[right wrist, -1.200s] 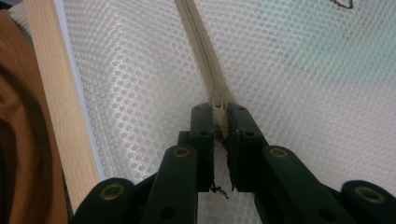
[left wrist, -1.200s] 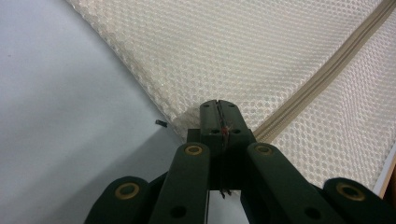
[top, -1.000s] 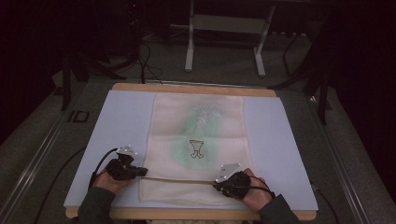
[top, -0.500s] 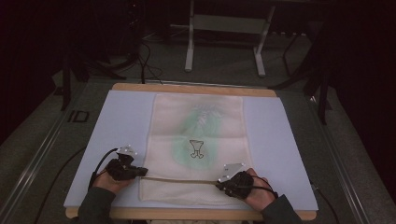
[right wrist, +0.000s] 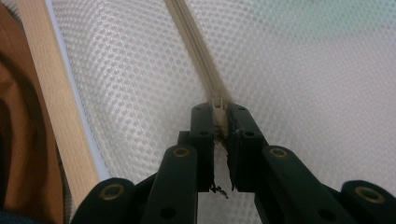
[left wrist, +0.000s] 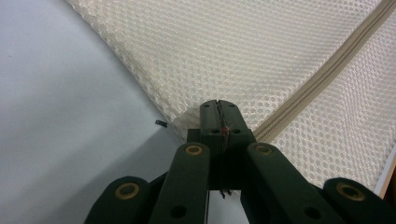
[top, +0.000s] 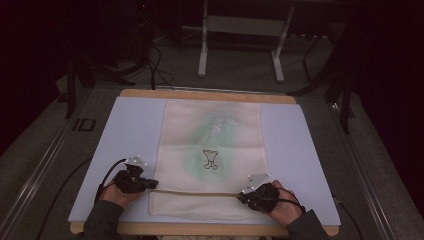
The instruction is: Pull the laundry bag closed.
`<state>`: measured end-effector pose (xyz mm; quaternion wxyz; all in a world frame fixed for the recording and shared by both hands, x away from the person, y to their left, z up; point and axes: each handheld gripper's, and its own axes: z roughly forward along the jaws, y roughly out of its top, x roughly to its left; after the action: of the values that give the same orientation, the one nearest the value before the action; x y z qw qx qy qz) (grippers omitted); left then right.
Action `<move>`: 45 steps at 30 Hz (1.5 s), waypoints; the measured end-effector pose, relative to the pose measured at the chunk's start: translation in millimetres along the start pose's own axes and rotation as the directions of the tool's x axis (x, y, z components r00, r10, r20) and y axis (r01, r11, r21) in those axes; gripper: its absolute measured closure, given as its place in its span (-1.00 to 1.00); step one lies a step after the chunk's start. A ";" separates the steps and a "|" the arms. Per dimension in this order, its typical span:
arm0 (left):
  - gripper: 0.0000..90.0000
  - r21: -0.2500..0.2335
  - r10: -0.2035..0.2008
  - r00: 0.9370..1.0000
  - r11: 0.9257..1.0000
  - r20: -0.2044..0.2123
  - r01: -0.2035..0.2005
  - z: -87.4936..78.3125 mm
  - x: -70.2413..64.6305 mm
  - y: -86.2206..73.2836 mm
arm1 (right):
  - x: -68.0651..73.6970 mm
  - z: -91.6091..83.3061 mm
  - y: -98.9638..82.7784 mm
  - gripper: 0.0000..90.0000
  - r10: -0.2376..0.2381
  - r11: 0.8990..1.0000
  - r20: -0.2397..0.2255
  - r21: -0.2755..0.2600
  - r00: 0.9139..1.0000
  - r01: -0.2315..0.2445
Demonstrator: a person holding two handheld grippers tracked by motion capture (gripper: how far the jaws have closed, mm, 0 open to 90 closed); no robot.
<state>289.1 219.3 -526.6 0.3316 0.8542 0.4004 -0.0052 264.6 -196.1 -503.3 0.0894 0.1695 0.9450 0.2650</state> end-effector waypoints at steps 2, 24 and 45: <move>1.00 0.000 0.000 1.000 1.000 0.000 0.000 0.0 0.0 0.0 | -1.9 -2.2 -2.3 0.83 0.005 1.000 -0.005 -0.002 1.000 -0.005; 1.00 0.001 0.002 1.000 1.000 -0.003 -0.002 0.0 -0.3 0.1 | -26.9 -31.6 -36.3 0.82 0.071 0.997 -0.004 -0.013 0.998 -0.071; 0.99 -0.007 0.004 1.000 1.000 0.010 -0.003 -0.5 1.1 -0.8 | -43.9 -47.4 -73.9 0.55 0.166 0.986 0.012 -0.012 0.986 -0.166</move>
<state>289.1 220.7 -526.9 0.3367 0.8537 0.3973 -0.0075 272.8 -293.8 -499.1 0.0740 0.2487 0.9256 0.2755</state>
